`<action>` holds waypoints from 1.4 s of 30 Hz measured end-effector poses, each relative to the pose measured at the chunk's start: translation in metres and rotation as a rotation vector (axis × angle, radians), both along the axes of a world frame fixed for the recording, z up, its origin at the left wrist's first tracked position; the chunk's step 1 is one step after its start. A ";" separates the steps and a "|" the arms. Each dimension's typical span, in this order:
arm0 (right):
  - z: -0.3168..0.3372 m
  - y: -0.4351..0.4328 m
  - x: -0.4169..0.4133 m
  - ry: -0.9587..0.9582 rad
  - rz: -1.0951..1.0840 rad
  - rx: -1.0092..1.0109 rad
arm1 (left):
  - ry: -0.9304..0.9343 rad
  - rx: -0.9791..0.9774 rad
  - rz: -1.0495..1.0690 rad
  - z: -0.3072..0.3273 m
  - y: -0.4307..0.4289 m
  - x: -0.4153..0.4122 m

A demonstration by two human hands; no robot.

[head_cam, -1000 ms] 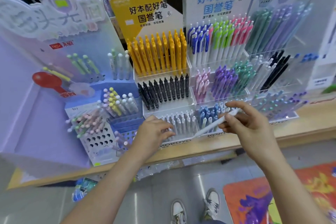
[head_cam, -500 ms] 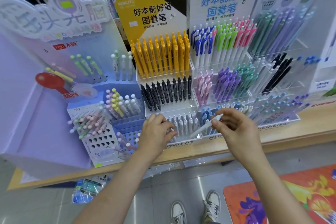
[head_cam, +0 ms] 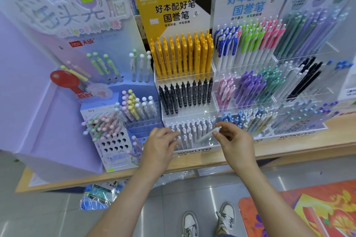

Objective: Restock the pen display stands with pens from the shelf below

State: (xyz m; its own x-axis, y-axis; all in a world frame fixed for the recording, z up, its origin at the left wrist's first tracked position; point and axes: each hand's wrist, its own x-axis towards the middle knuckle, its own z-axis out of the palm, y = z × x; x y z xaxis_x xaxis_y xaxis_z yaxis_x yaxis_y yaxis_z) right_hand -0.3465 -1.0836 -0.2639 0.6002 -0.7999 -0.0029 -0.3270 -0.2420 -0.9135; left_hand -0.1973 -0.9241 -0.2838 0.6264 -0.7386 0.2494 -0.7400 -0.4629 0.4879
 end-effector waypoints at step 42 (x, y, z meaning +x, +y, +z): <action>0.003 0.012 0.045 0.478 0.400 -0.435 | 0.014 0.244 -0.131 0.024 -0.005 0.018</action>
